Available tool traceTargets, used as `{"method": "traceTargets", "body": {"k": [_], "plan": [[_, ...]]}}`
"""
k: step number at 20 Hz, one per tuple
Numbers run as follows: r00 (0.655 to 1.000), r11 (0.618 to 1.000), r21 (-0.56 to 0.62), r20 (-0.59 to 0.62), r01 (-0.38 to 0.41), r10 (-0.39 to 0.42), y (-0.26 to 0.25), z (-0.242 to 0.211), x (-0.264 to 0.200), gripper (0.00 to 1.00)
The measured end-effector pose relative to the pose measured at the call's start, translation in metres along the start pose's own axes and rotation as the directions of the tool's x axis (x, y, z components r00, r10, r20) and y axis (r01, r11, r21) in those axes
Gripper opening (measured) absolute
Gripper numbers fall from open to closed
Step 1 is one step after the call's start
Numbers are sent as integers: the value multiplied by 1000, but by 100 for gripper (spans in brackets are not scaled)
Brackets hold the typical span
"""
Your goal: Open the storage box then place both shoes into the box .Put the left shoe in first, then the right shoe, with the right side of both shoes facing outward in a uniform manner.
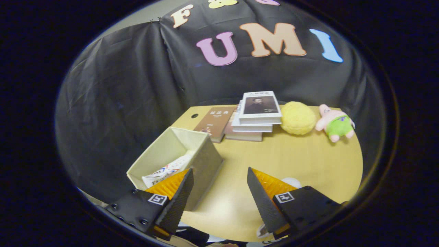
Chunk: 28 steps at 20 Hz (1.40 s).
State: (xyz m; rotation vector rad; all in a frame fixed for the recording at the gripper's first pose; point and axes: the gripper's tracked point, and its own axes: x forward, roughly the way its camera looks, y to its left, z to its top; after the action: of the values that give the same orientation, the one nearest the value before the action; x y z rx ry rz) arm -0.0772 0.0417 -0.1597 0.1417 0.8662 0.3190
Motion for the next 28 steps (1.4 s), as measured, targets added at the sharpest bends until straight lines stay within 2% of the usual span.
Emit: {"method": "traceTargets", "body": {"k": [5,9,11,13,18,21,23,26,27,28], "plan": [[993,993,7,-30,114,-114,-78,-30,-25,98],[978,982,-34,-91,187,-189,-126,-74,-31,97],[968,979,-56,-146,196,-202,-142,-103,-27,96],[960,985,-44,-218,169,-175,-145,-133,-18,96],[923,983,-65,-338,172,-184,-161,-181,-2,95],[908,985,-32,-385,170,-169,-164,-196,7,78],[909,988,73,-406,138,-97,-151,-200,12,66],[902,974,144,-420,175,-100,-154,-201,12,49],[902,963,173,-414,207,-120,-160,-199,9,43],[906,933,241,-392,266,-158,-168,-188,6,34]]}}
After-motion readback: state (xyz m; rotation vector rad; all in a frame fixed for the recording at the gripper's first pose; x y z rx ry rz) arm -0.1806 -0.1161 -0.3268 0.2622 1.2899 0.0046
